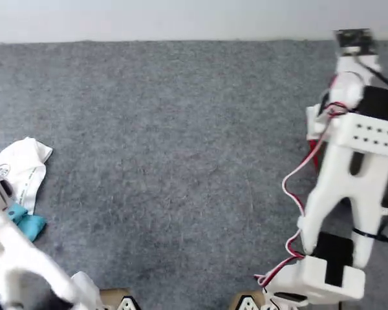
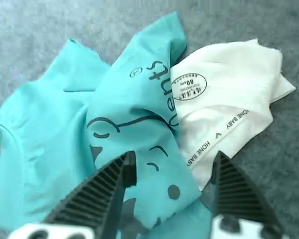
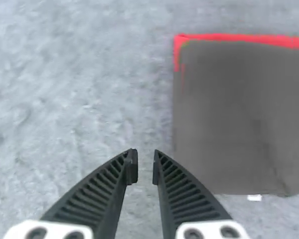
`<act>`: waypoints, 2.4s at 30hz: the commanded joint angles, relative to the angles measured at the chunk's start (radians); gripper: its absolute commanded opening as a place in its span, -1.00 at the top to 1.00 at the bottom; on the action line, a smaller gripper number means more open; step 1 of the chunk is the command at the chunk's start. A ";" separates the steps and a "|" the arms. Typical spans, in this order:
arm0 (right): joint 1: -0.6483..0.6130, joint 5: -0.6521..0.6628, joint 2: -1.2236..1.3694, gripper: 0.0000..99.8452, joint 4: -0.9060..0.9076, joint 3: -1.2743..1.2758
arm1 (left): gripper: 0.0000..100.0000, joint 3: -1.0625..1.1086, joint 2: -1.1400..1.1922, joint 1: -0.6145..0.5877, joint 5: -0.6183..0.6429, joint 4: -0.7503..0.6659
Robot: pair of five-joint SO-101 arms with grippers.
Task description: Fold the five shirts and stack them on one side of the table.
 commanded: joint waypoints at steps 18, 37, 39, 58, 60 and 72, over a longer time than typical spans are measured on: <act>-0.202 -0.014 0.093 0.86 -0.035 0.002 | 0.96 -0.414 0.373 -0.054 0.029 0.377; -0.200 -0.069 0.094 0.86 -0.033 0.003 | 0.97 -0.136 -0.473 1.120 -0.037 0.574; -0.203 -0.069 0.094 0.86 -0.038 0.003 | 0.97 -0.128 -0.485 1.290 -0.034 0.583; -0.300 -0.071 0.096 0.86 -0.056 0.005 | 0.56 0.268 -0.479 -0.163 -0.080 0.261; -0.311 -0.071 0.096 0.86 -0.056 0.005 | 0.56 0.352 -0.450 -0.192 -0.100 0.132; -0.306 -0.071 0.090 0.86 -0.045 0.005 | 0.98 0.209 0.057 -0.115 0.040 -0.029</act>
